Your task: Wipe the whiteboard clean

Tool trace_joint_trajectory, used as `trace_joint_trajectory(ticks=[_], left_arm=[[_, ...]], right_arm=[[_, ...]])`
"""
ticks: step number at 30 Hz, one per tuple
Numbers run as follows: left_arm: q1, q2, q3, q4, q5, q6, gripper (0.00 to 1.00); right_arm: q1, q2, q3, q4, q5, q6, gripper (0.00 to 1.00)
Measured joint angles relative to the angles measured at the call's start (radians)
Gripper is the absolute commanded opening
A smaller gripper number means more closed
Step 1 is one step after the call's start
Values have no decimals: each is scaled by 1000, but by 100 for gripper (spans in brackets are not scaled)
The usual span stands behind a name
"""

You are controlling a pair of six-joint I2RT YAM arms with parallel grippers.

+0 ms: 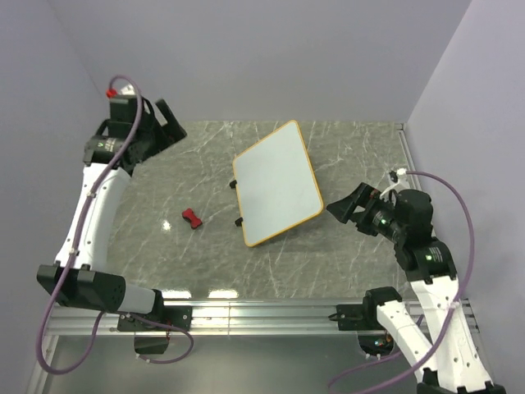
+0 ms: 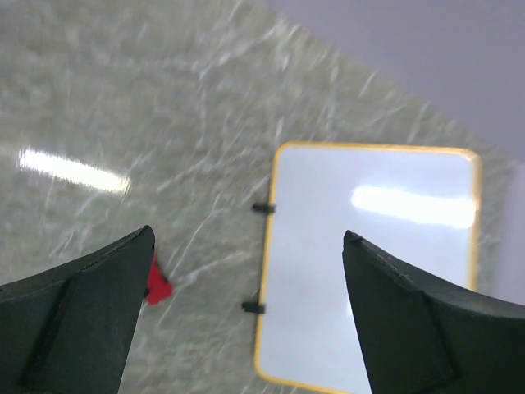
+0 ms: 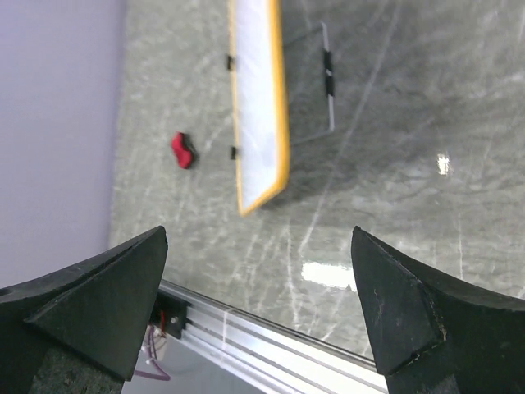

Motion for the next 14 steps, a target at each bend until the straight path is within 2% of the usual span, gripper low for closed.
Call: trace_joint_trajectory(ticks=[3, 5, 9, 10, 14], left_arm=[[-1, 0, 146, -38, -23, -10, 99], [-2, -5, 188, -41, -31, -19, 100], [-2, -22, 194, -42, -30, -26, 100], [-2, -22, 194, -42, -30, -26, 97], [-2, -27, 185, -30, -17, -13, 100]], right_arm=[[0, -35, 40, -29, 0, 0, 100], [0, -58, 55, -48, 0, 0, 100], [0, -106, 56, -90, -2, -4, 100], [0, -119, 55, -101, -2, -4, 100], [0, -179, 43, -137, -5, -10, 100]])
